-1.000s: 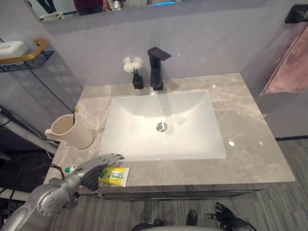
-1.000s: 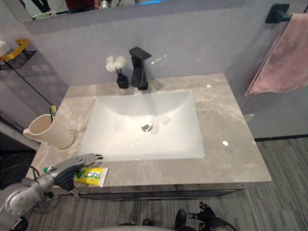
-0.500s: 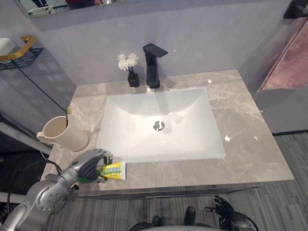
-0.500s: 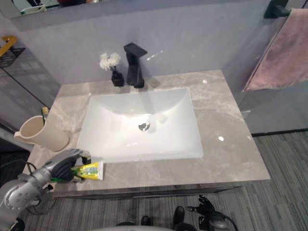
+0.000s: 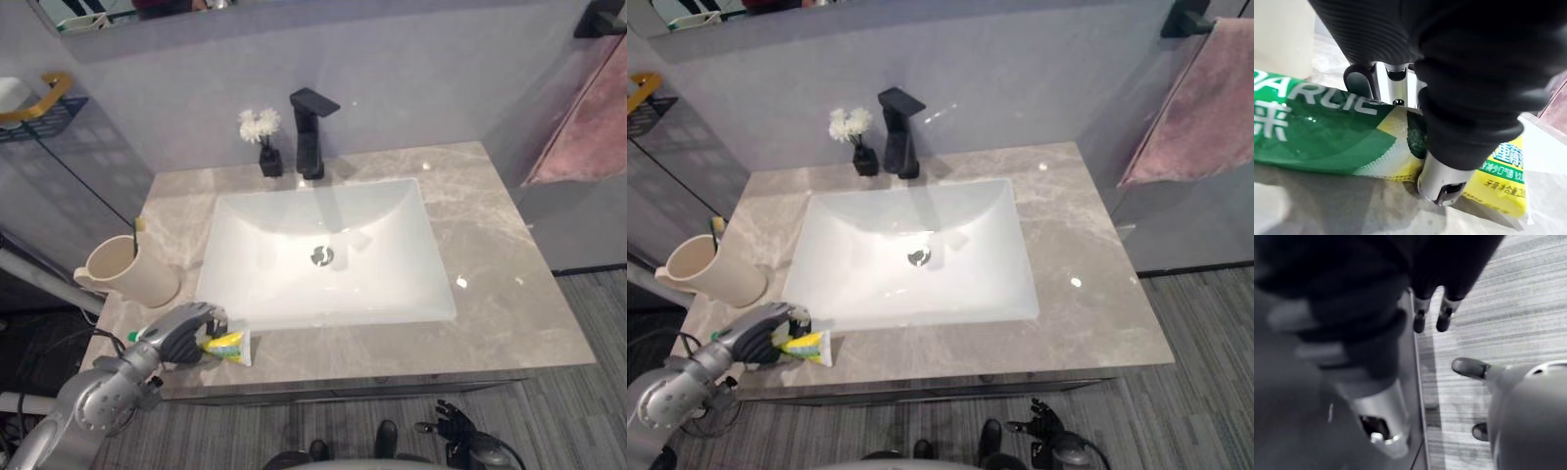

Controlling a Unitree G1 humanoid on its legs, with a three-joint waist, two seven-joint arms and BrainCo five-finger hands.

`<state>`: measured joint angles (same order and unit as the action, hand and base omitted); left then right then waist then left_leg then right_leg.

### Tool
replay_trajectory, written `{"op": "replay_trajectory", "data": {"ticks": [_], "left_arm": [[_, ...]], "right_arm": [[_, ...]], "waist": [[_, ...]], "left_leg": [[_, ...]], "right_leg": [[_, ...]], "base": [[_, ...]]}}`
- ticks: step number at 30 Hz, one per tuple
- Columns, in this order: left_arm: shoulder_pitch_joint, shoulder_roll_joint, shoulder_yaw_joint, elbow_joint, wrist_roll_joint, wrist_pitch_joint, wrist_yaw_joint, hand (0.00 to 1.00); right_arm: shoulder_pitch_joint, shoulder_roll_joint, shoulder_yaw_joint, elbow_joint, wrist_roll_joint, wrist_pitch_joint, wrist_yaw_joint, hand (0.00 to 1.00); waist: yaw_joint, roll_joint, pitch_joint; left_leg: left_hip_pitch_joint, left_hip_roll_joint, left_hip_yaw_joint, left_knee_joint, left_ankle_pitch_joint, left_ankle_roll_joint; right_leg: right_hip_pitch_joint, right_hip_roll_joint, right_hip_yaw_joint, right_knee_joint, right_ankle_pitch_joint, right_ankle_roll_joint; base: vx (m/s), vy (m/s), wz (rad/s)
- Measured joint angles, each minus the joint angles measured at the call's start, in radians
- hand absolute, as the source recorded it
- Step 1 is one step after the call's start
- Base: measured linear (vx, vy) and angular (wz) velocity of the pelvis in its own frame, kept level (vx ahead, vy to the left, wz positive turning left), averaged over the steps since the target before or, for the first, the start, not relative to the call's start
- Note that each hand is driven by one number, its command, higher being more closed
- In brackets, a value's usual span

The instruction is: Organize washtable

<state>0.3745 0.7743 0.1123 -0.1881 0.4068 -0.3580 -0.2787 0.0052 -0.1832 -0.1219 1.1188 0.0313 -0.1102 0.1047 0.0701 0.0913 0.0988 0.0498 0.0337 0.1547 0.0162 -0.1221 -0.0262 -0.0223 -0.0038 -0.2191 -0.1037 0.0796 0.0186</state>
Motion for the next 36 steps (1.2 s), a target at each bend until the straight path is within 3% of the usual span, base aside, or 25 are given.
{"op": "replay_trajectory", "data": {"ticks": [10, 11, 15, 23, 31, 36], "left_arm": [[0.041, -0.119, 0.027, -0.036, 0.045, 0.027, 0.072, 1.00], [0.047, -0.166, 0.044, -0.041, 0.057, 0.029, 0.097, 1.00], [0.054, -0.237, 0.073, -0.073, 0.059, 0.056, 0.157, 1.00], [0.066, -0.391, 0.102, -0.193, 0.028, 0.074, 0.219, 1.00], [-0.003, -0.496, 0.208, -0.342, -0.175, 0.075, 0.350, 1.00], [-0.053, -0.518, 0.222, -0.383, -0.276, 0.067, 0.375, 1.00]], "right_arm": [[0.000, 0.003, -0.005, 0.000, 0.010, 0.000, -0.008, 0.00], [0.000, 0.005, -0.008, -0.001, 0.018, 0.000, -0.017, 0.00], [0.001, 0.012, -0.010, -0.005, 0.030, -0.002, -0.023, 0.00], [0.025, 0.032, -0.031, -0.001, 0.039, -0.003, -0.039, 0.00], [0.024, 0.055, -0.037, 0.004, 0.040, -0.003, -0.040, 0.00], [0.023, 0.058, -0.036, 0.007, 0.050, -0.003, -0.041, 0.00]], "waist": [[0.001, -0.001, 0.000], [0.002, -0.003, 0.001], [0.004, -0.010, 0.004], [0.026, -0.023, 0.005], [0.029, -0.035, 0.002], [0.028, -0.043, -0.002]], "left_leg": [[0.006, 0.000, -0.001, 0.001, 0.000, 0.000], [0.010, 0.000, -0.003, 0.001, 0.000, 0.000], [0.013, 0.001, -0.003, 0.001, 0.000, 0.000], [-0.004, 0.002, -0.004, 0.019, -0.001, 0.001], [-0.006, 0.004, -0.002, 0.032, -0.001, 0.001], [-0.006, 0.006, 0.006, 0.037, -0.001, 0.001]], "right_leg": [[0.008, 0.000, -0.003, 0.000, 0.000, 0.000], [0.013, 0.000, -0.004, 0.000, 0.000, 0.000], [0.017, -0.001, -0.006, 0.000, 0.000, 0.000], [0.016, 0.000, -0.006, 0.002, 0.000, -0.001], [0.020, 0.000, -0.003, 0.003, 0.008, -0.010], [0.021, 0.001, 0.001, 0.001, 0.014, -0.012]], "base": [[0.00, 0.000, 0.00], [0.00, 0.000, 0.00], [0.00, 0.000, 0.00], [0.00, 0.000, 0.01], [-0.03, -0.012, -0.01], [-0.04, -0.014, -0.03]]}}
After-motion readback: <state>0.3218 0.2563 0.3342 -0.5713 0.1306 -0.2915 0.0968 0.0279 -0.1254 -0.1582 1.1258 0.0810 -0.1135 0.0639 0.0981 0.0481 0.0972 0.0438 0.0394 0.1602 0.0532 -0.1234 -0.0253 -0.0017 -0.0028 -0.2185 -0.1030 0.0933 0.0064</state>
